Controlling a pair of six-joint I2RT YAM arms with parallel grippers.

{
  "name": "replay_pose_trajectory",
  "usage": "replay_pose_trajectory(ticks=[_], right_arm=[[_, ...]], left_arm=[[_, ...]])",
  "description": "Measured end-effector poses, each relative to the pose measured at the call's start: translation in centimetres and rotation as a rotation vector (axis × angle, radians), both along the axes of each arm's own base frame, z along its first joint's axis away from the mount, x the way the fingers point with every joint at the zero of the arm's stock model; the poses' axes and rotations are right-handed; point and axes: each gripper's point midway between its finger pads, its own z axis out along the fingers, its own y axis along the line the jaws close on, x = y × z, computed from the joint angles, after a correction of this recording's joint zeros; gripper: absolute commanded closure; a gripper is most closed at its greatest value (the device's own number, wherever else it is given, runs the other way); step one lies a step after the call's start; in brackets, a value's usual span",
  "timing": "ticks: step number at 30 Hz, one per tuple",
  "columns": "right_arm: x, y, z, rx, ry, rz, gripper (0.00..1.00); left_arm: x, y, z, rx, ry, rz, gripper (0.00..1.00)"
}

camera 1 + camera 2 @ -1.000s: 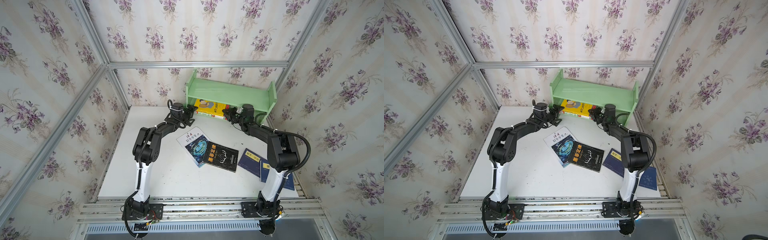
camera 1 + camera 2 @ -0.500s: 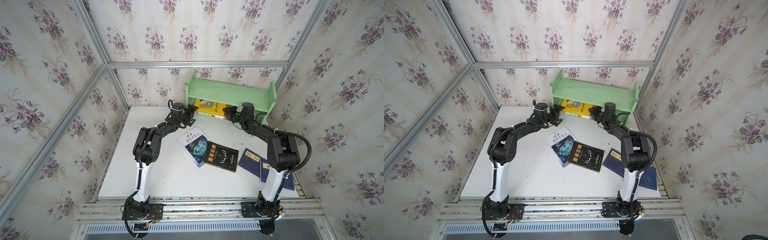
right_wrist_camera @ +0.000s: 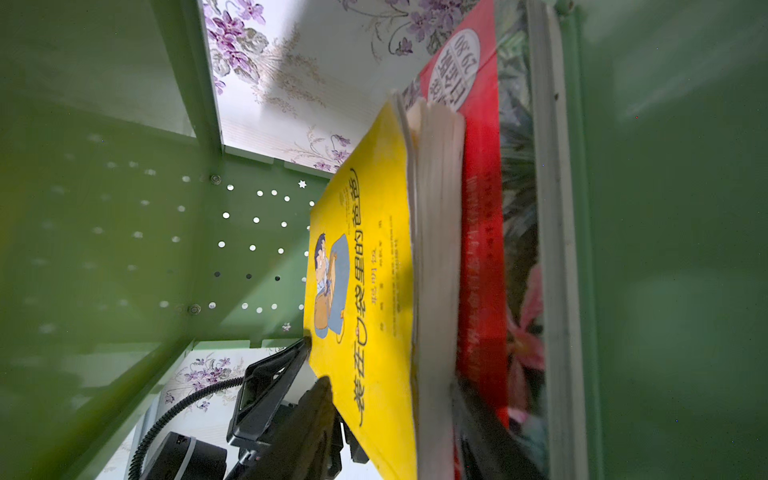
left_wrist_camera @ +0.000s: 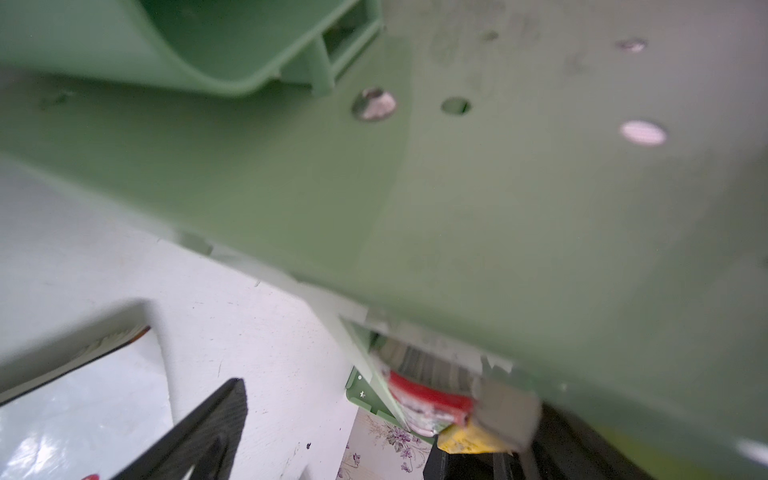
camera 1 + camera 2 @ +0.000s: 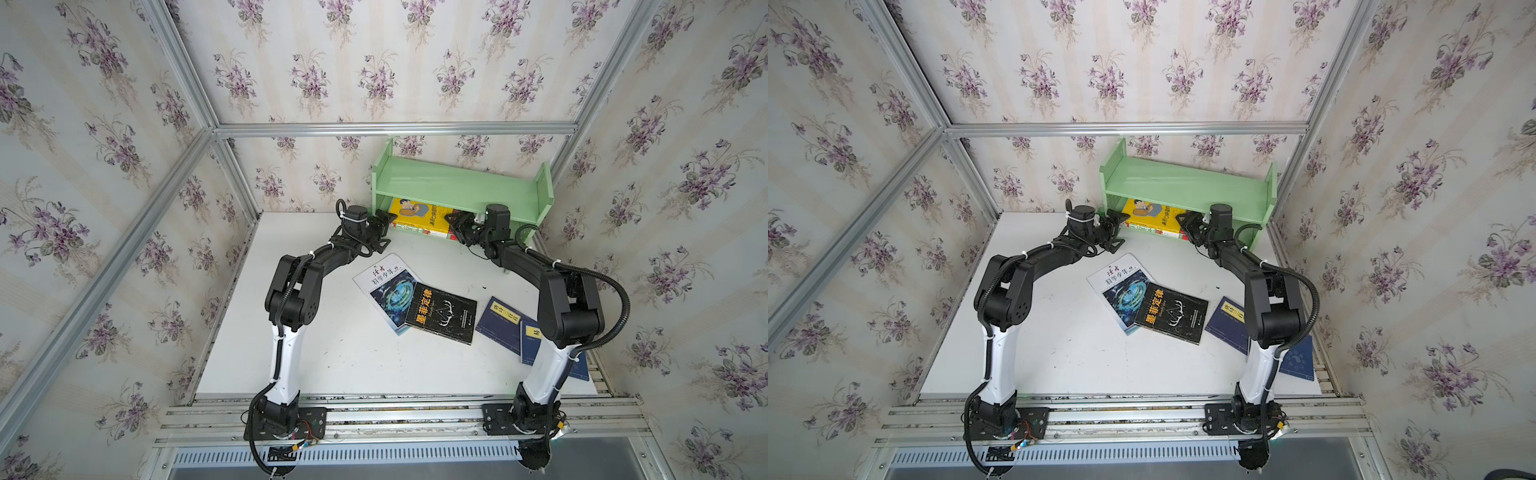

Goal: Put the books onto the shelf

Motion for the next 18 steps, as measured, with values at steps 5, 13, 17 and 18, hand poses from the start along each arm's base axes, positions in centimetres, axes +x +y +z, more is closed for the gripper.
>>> replay_pose_trajectory(ticks=[5, 13, 17, 18], right_arm=[[0.1, 0.0, 0.0, -0.001, 0.002, 0.005, 0.51], [0.2, 0.1, 0.0, -0.012, -0.002, 0.014, 0.5], [0.2, 0.2, -0.1, -0.015, -0.004, 0.019, 0.49], [0.2, 0.2, -0.1, -0.015, -0.006, 0.022, 0.49]], left_arm=[[-0.2, 0.0, 0.7, 0.0, -0.019, -0.008, 0.01], [-0.5, 0.0, 2.3, -0.009, -0.081, -0.022, 0.01], [-0.8, 0.2, 2.7, -0.013, -0.092, -0.021, 0.01], [-0.9, 0.2, 2.7, -0.012, -0.093, -0.021, 0.01]])
